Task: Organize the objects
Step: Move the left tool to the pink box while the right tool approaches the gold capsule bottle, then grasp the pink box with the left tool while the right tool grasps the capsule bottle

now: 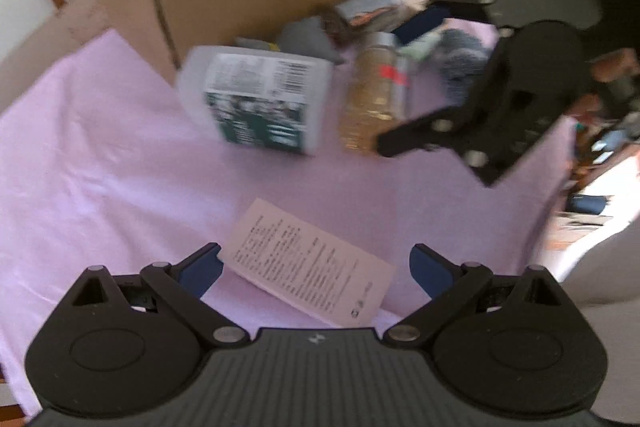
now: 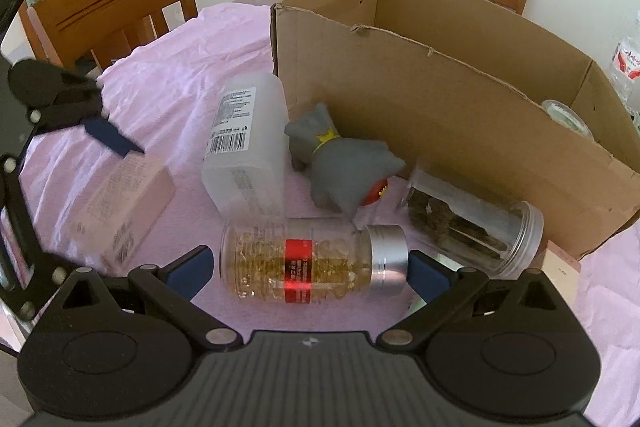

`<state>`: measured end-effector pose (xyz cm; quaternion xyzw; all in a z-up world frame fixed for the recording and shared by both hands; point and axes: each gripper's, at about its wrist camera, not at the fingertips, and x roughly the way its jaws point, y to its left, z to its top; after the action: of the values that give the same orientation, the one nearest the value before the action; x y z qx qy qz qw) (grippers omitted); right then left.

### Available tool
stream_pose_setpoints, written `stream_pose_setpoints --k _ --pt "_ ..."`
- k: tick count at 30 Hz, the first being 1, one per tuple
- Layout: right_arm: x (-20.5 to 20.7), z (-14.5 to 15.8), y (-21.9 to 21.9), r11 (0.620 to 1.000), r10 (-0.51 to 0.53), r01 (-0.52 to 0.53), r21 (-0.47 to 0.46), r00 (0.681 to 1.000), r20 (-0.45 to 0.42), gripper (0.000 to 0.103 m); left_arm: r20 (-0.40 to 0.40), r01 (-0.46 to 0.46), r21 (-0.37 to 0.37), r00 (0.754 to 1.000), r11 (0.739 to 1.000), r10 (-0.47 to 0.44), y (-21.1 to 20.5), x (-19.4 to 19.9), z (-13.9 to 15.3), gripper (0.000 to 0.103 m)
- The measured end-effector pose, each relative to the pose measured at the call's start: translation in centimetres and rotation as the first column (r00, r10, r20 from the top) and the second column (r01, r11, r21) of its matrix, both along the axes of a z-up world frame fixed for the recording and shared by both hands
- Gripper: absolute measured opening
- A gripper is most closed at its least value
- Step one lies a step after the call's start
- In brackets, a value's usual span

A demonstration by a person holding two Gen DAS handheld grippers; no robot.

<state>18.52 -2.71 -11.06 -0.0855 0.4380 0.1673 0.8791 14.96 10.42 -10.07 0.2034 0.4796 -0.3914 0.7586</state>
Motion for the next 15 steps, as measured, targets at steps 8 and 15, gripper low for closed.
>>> stream_pose_setpoints --k 8,15 --pt "0.18 0.11 -0.11 1.000 0.020 -0.020 -0.020 1.000 -0.007 0.103 0.047 0.050 0.046 0.997 0.998 -0.053 -0.32 -0.48 -0.67 0.098" --pt "0.51 0.06 0.07 0.999 0.027 -0.027 -0.026 1.000 -0.003 0.102 0.036 0.063 0.005 0.997 0.998 -0.063 -0.18 -0.14 -0.73 0.085"
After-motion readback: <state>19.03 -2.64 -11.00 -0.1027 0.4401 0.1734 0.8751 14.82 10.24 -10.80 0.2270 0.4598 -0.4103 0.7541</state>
